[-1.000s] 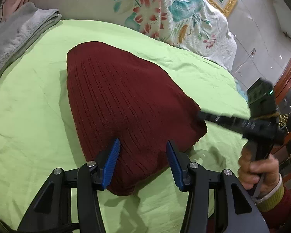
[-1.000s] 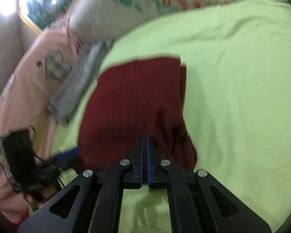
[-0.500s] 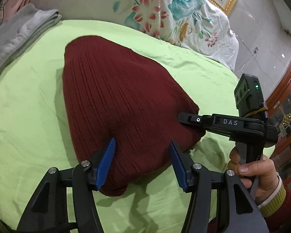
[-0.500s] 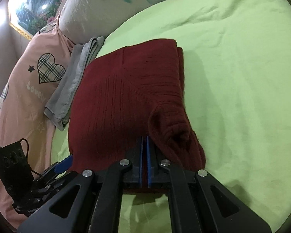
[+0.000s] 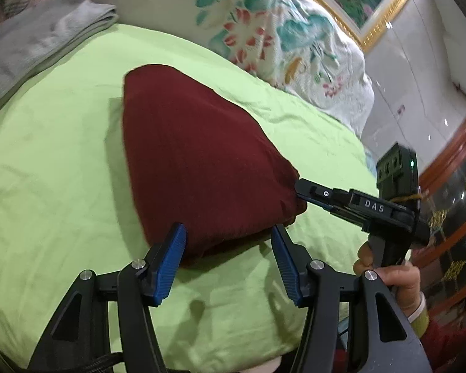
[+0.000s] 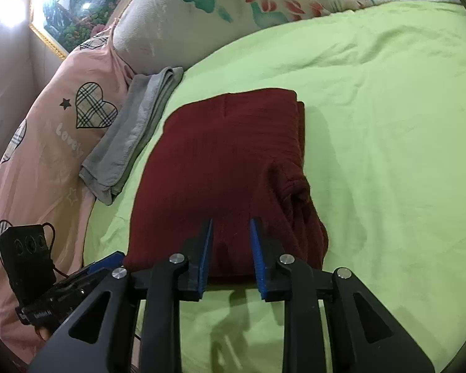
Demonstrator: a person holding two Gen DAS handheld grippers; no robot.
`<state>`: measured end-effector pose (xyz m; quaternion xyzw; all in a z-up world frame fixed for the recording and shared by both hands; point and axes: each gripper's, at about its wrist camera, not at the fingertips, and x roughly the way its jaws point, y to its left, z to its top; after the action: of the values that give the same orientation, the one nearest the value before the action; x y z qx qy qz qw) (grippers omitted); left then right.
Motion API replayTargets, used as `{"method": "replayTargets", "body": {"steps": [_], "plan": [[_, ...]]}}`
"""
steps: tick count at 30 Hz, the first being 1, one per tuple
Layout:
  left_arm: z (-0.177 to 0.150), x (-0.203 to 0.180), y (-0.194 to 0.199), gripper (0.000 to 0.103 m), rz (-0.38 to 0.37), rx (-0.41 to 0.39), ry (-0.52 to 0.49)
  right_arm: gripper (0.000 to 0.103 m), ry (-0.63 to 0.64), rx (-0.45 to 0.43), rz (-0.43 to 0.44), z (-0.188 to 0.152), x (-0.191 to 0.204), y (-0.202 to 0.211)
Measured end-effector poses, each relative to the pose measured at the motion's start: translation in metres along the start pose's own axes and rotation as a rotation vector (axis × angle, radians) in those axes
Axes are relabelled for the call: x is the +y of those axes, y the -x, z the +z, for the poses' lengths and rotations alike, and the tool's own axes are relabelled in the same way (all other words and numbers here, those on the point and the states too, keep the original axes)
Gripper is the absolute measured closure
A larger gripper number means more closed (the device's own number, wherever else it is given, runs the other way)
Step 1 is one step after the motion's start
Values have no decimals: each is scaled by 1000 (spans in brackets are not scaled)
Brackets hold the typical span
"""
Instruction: Fold large clothes
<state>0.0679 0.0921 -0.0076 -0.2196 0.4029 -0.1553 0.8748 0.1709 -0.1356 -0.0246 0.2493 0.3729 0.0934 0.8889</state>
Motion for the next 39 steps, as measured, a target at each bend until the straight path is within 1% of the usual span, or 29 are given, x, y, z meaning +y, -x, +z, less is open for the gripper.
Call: {"method": "replayTargets", "body": {"steps": [3, 6, 8, 10, 12, 14, 17, 20, 22, 25, 26, 28, 31, 33, 39], "plan": [[-3, 8, 12, 44, 31, -13, 39, 70, 23, -6, 3, -1, 4, 8], [-7, 11, 19, 43, 121, -15, 42, 67, 57, -8, -7, -2, 12, 12], [-8, 12, 23, 37, 154, -17, 43, 65, 73, -5, -13, -4, 16, 13], [-10, 12, 26, 35, 191, -16, 45, 64, 83, -1, -16, -6, 18, 13], [-10, 12, 28, 33, 212, -14, 44, 63, 88, 7, -18, -8, 18, 13], [-11, 12, 29, 28, 230, -10, 48, 63, 91, 14, -26, -11, 18, 13], [-11, 16, 30, 26, 239, -11, 65, 61, 96, 18, -32, -14, 17, 14], [-8, 19, 28, 25, 239, -9, 74, 60, 99, 22, -28, -13, 18, 12], [-5, 18, 27, 25, 257, -6, 71, 60, 99, 19, -28, -9, 21, 10], [-3, 9, 27, 25, 318, -10, 45, 59, 116, 9, -27, -5, 30, 8], [-2, 5, 27, 25, 351, -11, 25, 57, 127, 7, -30, -5, 33, 8], [-1, -1, 27, 25, 409, -10, -10, 49, 151, 6, -38, -6, 37, 8], [-2, -5, 29, 24, 474, -6, -44, 45, 183, 5, -69, -10, 40, 10], [-3, -5, 30, 23, 494, -4, -47, 44, 190, 5, -85, -10, 39, 11], [-4, 0, 32, 22, 540, 3, -46, 37, 182, -9, -95, -3, 34, 17]]}}
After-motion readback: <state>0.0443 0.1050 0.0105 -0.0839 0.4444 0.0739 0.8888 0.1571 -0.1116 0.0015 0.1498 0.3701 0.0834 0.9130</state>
